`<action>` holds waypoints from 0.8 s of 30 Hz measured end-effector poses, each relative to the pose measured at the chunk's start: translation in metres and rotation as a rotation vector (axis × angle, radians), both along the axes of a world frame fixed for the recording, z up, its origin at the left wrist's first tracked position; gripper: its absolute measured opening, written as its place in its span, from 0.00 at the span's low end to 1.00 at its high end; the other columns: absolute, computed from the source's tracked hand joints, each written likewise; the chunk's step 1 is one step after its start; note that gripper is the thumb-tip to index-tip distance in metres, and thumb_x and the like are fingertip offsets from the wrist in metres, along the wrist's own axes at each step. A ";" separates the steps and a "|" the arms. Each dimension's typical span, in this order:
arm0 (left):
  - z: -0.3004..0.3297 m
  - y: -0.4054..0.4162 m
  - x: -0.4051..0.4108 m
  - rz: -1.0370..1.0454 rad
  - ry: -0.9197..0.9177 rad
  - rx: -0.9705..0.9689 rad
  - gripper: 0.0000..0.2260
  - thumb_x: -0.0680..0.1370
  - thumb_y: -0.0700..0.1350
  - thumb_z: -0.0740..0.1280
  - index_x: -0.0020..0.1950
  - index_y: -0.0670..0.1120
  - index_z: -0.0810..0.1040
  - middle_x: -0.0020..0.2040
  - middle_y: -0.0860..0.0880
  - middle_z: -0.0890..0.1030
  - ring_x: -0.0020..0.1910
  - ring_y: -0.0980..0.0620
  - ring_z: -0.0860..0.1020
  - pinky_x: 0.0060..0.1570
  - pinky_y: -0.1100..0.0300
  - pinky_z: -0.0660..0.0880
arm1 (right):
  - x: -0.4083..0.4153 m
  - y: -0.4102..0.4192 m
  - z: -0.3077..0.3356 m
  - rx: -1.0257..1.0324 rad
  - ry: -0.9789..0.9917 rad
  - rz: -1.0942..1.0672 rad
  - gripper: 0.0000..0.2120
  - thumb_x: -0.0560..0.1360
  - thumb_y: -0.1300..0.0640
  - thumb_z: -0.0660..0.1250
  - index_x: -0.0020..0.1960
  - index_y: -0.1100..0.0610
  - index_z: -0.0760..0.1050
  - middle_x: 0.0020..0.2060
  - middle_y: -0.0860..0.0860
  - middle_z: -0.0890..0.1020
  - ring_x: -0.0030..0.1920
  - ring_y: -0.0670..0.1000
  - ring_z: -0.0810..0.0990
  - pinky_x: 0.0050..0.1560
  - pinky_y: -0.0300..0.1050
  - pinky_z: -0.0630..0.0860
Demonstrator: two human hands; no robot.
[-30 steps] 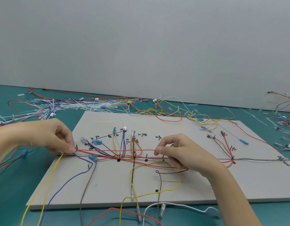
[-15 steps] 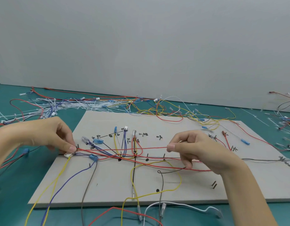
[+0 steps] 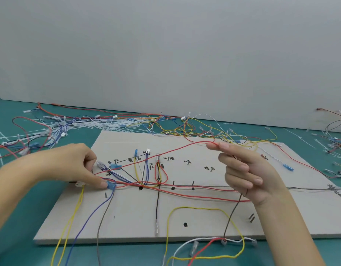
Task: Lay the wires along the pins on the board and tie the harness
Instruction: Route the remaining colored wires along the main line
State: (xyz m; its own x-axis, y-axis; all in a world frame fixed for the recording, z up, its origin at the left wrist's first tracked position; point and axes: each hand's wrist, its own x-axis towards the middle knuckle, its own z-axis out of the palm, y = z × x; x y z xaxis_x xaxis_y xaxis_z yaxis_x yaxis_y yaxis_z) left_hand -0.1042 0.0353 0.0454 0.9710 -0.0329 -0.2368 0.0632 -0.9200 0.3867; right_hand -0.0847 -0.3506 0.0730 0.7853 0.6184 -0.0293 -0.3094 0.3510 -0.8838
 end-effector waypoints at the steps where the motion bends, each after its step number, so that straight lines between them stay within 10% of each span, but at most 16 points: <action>1: 0.000 0.000 0.000 0.003 -0.019 0.014 0.29 0.49 0.77 0.71 0.28 0.52 0.74 0.26 0.53 0.80 0.25 0.57 0.71 0.31 0.60 0.69 | 0.001 0.000 0.000 -0.005 0.019 -0.022 0.18 0.64 0.55 0.78 0.51 0.62 0.83 0.19 0.45 0.64 0.14 0.44 0.52 0.12 0.32 0.58; 24: 0.006 0.007 -0.002 -0.017 -0.092 0.060 0.19 0.52 0.66 0.76 0.36 0.60 0.77 0.28 0.59 0.79 0.26 0.61 0.75 0.33 0.59 0.74 | 0.008 -0.026 -0.007 -0.890 -0.179 -0.139 0.08 0.73 0.57 0.69 0.44 0.61 0.85 0.17 0.50 0.62 0.15 0.46 0.54 0.19 0.33 0.58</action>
